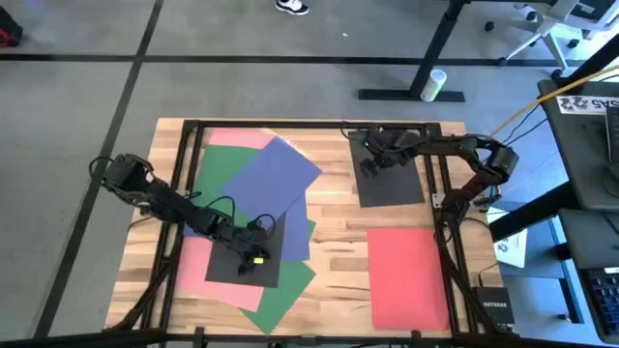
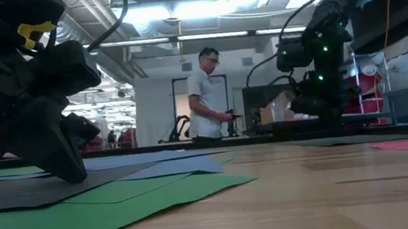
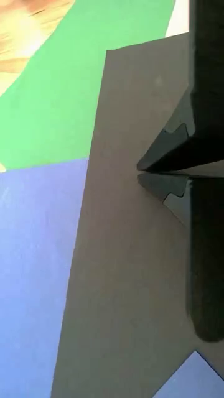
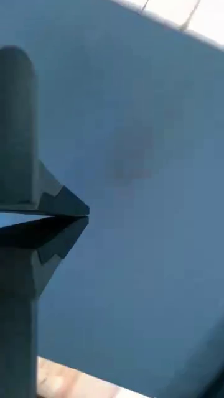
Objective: Organize paper
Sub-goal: Stack the black paper on top of the other black paper on the table
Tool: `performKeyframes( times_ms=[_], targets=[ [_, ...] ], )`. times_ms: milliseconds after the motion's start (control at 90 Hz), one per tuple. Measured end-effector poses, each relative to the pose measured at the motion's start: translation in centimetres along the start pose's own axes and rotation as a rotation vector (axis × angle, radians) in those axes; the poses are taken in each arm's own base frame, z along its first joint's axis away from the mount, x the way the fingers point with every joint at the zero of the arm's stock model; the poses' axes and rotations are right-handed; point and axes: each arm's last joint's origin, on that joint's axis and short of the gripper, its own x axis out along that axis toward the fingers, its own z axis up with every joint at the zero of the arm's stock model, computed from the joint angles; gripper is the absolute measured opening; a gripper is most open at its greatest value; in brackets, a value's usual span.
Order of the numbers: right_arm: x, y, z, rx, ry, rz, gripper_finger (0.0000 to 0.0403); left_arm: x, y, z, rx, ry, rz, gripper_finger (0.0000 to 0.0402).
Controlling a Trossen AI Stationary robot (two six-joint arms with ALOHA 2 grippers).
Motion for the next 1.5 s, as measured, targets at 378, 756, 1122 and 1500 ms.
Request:
performKeyframes(
  times_ms=[378,756,1122,1500],
  targets=[
    [1.0,-0.4,-1.6,0.050,0.049,-0.004,0.0000,0.0,0.0,0.0,-0.004,0.000,0.000,0.0000],
    [1.0,-0.3,-1.9,0.132,0.087,0.014,0.0000,0.0,0.0,0.0,-0.012,0.000,0.000,0.0000],
    [1.0,-0.5,-2.3,0.085,0.126,-0.013,0.0000,0.0,0.0,0.0,-0.012,0.000,0.000,0.0000],
    [1.0,-0.6,-2.3,0.033,0.118,-0.029,0.0000,0.0,0.0,0.0,-0.012,0.000,0.000,0.0000]
  ],
)
